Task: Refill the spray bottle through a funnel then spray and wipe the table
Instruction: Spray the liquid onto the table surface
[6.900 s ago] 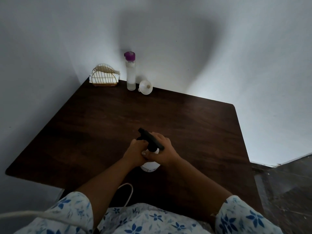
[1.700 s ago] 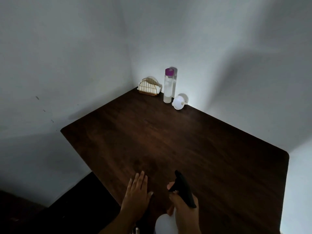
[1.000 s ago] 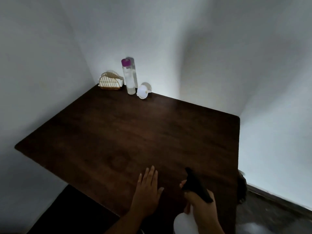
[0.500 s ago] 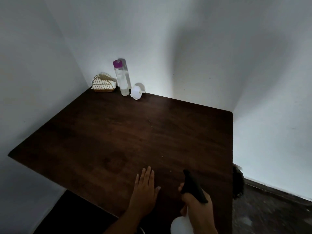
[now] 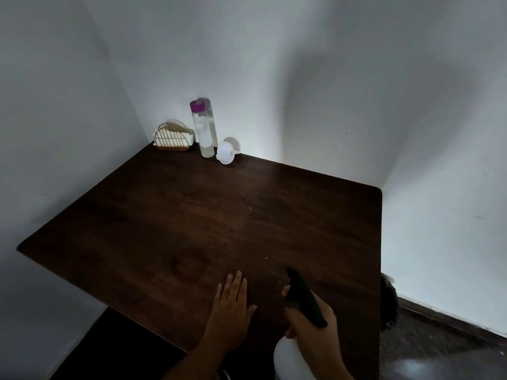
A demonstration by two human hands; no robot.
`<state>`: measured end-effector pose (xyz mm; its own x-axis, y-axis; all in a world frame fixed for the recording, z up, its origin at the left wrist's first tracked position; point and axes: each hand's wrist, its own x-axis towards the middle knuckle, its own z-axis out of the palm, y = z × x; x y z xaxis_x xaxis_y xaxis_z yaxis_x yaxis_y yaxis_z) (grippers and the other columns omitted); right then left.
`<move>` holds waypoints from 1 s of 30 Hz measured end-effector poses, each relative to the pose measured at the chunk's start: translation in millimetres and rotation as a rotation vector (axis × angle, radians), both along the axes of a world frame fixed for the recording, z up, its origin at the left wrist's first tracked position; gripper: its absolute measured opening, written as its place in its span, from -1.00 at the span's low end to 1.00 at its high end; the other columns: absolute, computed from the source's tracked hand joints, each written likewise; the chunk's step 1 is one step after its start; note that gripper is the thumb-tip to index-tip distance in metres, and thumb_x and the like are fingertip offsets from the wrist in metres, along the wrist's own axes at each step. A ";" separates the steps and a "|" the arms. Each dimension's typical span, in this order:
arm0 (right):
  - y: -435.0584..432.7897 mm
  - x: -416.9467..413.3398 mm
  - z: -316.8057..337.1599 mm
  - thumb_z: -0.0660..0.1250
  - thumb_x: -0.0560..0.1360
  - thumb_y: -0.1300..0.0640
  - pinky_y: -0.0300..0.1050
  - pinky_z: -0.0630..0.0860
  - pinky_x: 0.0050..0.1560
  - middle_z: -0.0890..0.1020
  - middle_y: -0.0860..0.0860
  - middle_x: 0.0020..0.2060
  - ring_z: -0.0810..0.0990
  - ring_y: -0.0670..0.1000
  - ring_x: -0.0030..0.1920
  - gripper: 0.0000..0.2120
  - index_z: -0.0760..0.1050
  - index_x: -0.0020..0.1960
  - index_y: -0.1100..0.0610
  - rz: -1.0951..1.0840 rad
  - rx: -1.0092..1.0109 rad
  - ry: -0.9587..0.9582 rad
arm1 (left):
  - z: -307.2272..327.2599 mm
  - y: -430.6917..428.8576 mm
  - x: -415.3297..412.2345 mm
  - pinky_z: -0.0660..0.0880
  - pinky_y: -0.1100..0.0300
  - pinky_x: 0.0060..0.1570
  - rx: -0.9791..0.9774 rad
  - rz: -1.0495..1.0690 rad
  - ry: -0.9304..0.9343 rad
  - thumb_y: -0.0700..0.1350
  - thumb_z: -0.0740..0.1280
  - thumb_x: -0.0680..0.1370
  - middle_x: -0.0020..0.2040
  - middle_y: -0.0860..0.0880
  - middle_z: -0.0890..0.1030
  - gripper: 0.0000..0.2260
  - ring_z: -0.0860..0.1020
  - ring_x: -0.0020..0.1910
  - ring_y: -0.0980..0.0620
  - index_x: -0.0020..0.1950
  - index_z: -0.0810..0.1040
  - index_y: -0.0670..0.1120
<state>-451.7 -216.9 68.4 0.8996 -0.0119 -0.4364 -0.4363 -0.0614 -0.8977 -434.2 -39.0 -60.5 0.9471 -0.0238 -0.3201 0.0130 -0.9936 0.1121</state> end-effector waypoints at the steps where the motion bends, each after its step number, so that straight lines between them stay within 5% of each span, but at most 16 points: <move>1: 0.5 1.9 0.5 0.35 0.41 0.39 -0.23 0.49 -0.41 0.63 0.04 -0.10 0.60 0.05 -0.33 -0.68 0.52 0.05 0.04 0.016 -0.005 -0.023 | 2.6 0.8 -0.3 0.27 0.09 0.30 0.001 -0.007 0.002 0.22 -0.03 0.51 0.27 -0.07 0.53 -0.46 0.52 0.22 -0.03 0.23 0.50 -0.09; 4: 3.9 8.8 -0.3 0.35 0.43 0.35 -0.26 0.48 -0.41 0.62 0.09 -0.09 0.61 0.07 -0.29 -0.69 0.52 0.10 0.07 0.030 -0.012 -0.067 | 13.7 7.8 -0.3 0.43 0.10 0.15 -0.015 0.029 0.021 0.24 -0.04 0.50 0.28 -0.07 0.51 -0.43 0.51 0.23 -0.02 0.22 0.53 -0.08; 6: 7.6 15.5 -0.5 0.36 0.43 0.34 -0.26 0.49 -0.40 0.61 0.12 -0.07 0.61 0.09 -0.25 -0.70 0.51 0.12 0.10 0.000 -0.004 -0.108 | 26.4 12.2 3.6 0.19 0.08 0.33 -0.081 0.022 0.011 0.32 -0.20 0.49 0.46 -0.08 0.17 -0.27 0.25 0.43 -0.04 0.41 0.29 -0.14; 8: 12.6 25.8 2.6 0.37 0.44 0.33 -0.24 0.52 -0.36 0.59 0.07 -0.06 0.62 0.10 -0.19 -0.73 0.49 0.07 0.07 -0.042 0.015 -0.168 | 35.8 15.3 11.0 -0.18 0.12 0.37 -0.147 -0.021 -0.077 0.41 -0.26 0.39 0.42 0.03 -0.23 -0.16 -0.13 0.49 0.00 0.50 -0.05 -0.11; 10: 18.9 39.1 9.8 0.37 0.45 0.32 -0.19 0.52 -0.28 0.57 0.04 -0.07 0.61 0.08 -0.16 -0.75 0.46 -0.01 0.02 -0.076 0.036 -0.215 | 42.9 18.8 19.9 -0.25 0.15 0.36 -0.176 0.001 -0.128 0.37 -0.16 0.43 0.42 0.06 -0.30 -0.22 -0.22 0.48 0.03 0.51 -0.13 -0.09; 13: 29.5 62.0 15.1 0.39 0.45 0.27 -0.18 0.49 -0.21 0.54 0.02 -0.10 0.59 -0.01 -0.14 -0.75 0.42 -0.07 -0.04 -0.020 -0.035 -0.335 | 60.6 23.3 33.2 -0.25 0.28 0.38 -0.287 -0.037 -0.218 0.36 -0.08 0.43 0.45 0.08 -0.30 -0.22 -0.24 0.47 0.10 0.50 -0.16 -0.06; 17: 43.3 105.0 17.8 0.37 0.46 0.20 -0.23 0.46 -0.19 0.56 -0.05 -0.21 0.58 -0.20 -0.21 -0.80 0.44 -0.11 -0.08 0.123 -0.160 -0.494 | 85.6 25.9 59.6 -0.23 0.38 0.39 -0.514 -0.155 -0.215 0.11 0.26 0.50 0.49 0.08 -0.19 -0.23 -0.16 0.49 0.12 0.47 -0.21 -0.01; 21: 63.4 155.6 24.5 0.34 0.48 0.24 -0.34 0.47 0.05 0.56 -0.19 -0.02 0.55 -0.32 -0.05 -0.65 0.40 0.19 -0.06 0.239 -0.180 -0.519 | 93.2 36.1 101.9 -0.15 0.34 0.45 -0.670 -0.234 -0.197 0.15 0.36 0.44 0.49 0.22 -0.23 -0.09 -0.19 0.48 0.23 0.45 -0.32 0.15; 23: 73.7 177.0 30.4 0.33 0.49 0.27 -0.45 0.48 -0.09 0.53 -0.23 -0.09 0.54 -0.40 -0.14 -0.60 0.33 0.22 -0.06 0.282 -0.196 -0.525 | 95.6 42.0 123.5 -0.10 0.32 0.45 -0.720 -0.174 -0.218 0.13 0.39 0.42 0.49 0.29 -0.21 -0.10 -0.14 0.49 0.21 0.40 -0.30 0.31; 25: 85.4 198.9 33.8 0.34 0.48 0.25 -0.46 0.47 -0.25 0.52 -0.22 -0.18 0.55 -0.38 -0.25 -0.61 0.35 0.23 -0.03 0.298 -0.179 -0.538 | 96.2 48.3 145.0 0.06 0.28 0.43 -0.760 -0.045 -0.236 0.02 0.40 0.42 0.52 0.13 -0.03 -0.18 0.02 0.49 0.11 0.44 -0.13 0.25; 28: 97.4 227.8 34.5 0.42 0.42 0.14 -0.41 0.49 -0.27 0.59 -0.13 -0.20 0.60 -0.23 -0.20 -0.67 0.43 0.13 -0.05 0.280 -0.152 -0.600 | 88.8 59.1 176.7 0.15 0.51 0.23 -0.811 -0.019 -0.261 -0.03 0.40 0.41 0.46 0.09 0.18 -0.27 0.21 0.41 0.14 0.41 0.01 0.18; 30: 105.3 246.5 31.8 0.43 0.42 0.21 -0.35 0.50 -0.29 0.59 -0.04 -0.25 0.61 -0.16 -0.23 -0.75 0.45 0.03 0.05 0.257 -0.155 -0.584 | 83.8 63.8 197.9 0.13 0.60 0.18 -0.787 -0.048 -0.286 0.11 0.39 0.40 0.41 0.16 0.17 -0.28 0.20 0.40 0.17 0.38 -0.02 0.22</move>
